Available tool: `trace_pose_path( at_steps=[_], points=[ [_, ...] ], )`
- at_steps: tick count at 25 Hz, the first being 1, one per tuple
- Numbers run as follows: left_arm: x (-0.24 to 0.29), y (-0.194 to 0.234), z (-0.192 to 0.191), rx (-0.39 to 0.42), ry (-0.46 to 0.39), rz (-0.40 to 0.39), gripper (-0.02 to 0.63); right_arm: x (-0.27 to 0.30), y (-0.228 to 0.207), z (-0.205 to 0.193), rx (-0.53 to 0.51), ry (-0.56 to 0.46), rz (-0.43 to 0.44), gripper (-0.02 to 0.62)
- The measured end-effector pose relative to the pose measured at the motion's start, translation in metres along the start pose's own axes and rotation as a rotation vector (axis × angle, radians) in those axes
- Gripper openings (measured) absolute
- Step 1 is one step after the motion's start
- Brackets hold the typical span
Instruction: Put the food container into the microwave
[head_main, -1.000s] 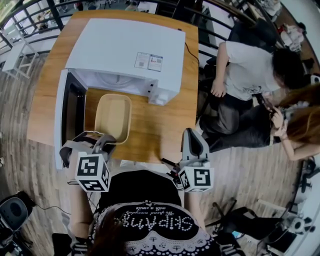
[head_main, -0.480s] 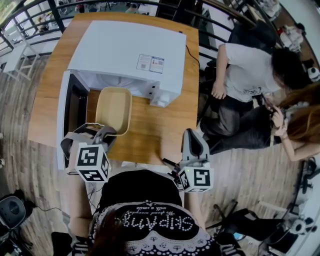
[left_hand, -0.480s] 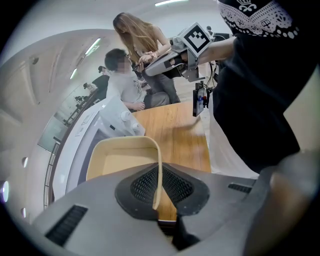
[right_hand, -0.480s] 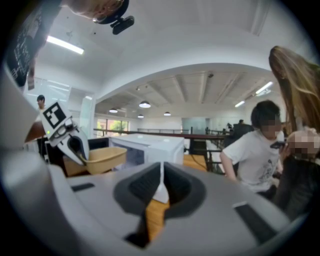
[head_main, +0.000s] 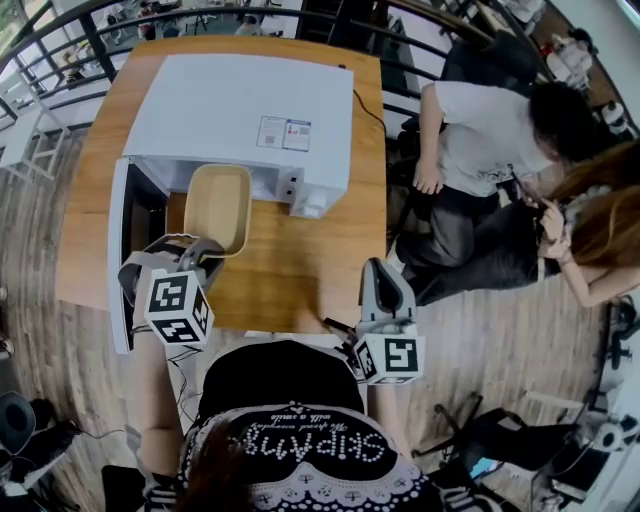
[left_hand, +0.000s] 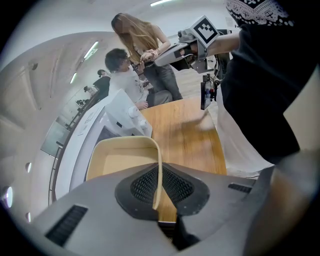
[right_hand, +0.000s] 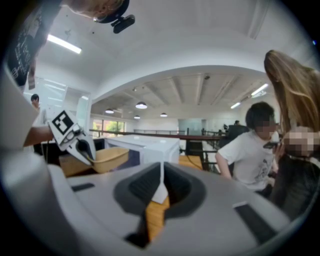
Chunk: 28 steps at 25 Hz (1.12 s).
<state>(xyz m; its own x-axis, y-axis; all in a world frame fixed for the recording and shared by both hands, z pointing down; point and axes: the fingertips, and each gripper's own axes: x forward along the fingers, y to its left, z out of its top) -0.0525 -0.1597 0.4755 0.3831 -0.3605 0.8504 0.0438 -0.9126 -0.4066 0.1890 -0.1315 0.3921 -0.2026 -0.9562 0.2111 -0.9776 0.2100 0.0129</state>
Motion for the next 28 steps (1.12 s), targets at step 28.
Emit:
trace_pose_path(
  at_steps=[28],
  points=[
    [0.065,0.073,-0.023,-0.008,-0.023,0.021,0.044,0.014,-0.031,-0.002,0.016,0.038,-0.091,0.040]
  ],
)
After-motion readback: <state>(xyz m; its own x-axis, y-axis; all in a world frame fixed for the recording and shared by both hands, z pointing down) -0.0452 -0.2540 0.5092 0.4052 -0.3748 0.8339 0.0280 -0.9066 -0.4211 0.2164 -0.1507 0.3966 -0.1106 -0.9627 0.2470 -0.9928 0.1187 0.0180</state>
